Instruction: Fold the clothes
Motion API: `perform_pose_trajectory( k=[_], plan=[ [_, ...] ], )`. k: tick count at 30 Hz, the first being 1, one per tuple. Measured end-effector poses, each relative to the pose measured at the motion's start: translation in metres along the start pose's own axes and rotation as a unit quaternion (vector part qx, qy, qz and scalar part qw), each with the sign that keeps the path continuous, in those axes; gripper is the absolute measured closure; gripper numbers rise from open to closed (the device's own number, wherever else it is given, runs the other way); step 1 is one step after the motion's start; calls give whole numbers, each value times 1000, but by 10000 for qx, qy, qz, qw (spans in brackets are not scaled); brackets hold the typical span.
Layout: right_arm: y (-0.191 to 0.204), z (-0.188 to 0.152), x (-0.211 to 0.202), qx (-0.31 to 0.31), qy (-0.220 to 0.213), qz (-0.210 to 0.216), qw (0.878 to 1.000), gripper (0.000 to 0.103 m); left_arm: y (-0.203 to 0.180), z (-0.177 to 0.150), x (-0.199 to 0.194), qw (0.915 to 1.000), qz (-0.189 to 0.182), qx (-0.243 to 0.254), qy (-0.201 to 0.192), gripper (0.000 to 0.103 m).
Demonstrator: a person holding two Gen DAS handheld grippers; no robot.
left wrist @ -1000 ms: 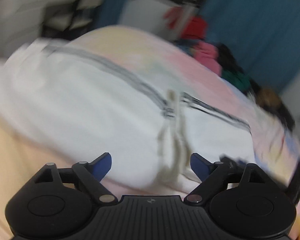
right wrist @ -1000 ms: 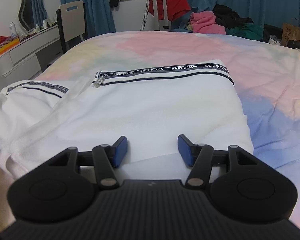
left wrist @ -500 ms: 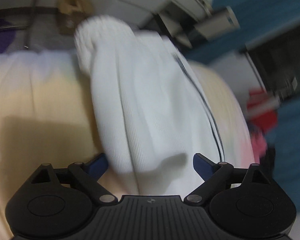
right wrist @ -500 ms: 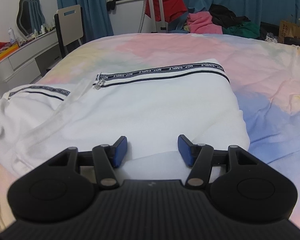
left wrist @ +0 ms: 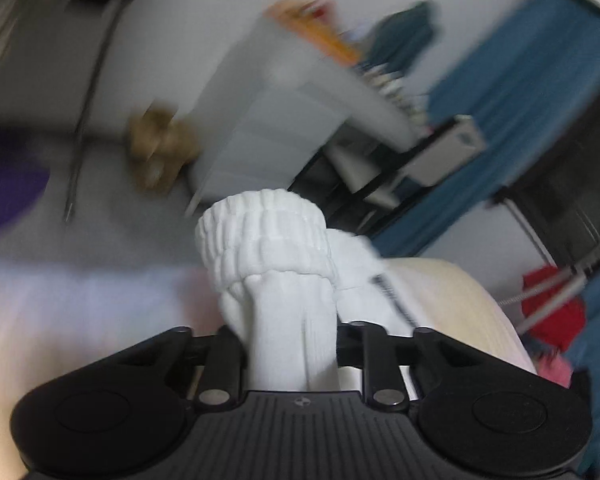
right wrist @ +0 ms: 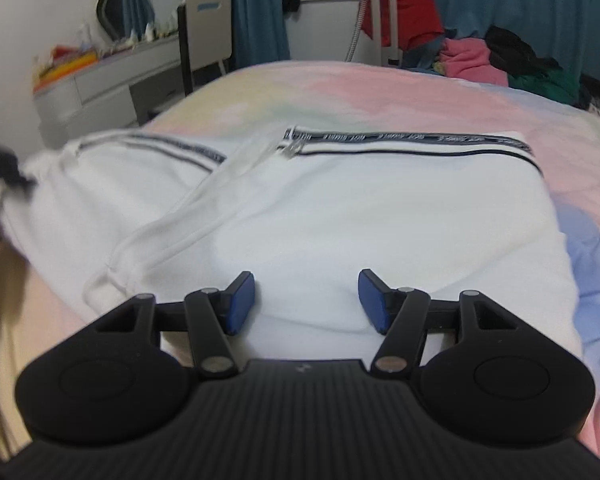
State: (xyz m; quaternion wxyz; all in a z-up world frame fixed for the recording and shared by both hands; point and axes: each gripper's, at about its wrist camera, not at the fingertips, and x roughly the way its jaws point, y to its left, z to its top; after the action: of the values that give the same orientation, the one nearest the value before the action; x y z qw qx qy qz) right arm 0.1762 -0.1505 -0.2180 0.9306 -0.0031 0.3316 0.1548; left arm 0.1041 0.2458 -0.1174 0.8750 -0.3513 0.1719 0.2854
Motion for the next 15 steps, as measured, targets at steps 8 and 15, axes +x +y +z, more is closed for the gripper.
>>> perform_pose_trajectory(
  k=[8,15],
  plan=[
    [-25,10,-20,682,-109,91,9976,44,-96,-11,-91,9859,-812,863,-1185,89],
    [-75,24,-62,1291,-835,-375,9874,44,-190,-65,-165,9634,-1541,1317,-1753,89]
  ],
)
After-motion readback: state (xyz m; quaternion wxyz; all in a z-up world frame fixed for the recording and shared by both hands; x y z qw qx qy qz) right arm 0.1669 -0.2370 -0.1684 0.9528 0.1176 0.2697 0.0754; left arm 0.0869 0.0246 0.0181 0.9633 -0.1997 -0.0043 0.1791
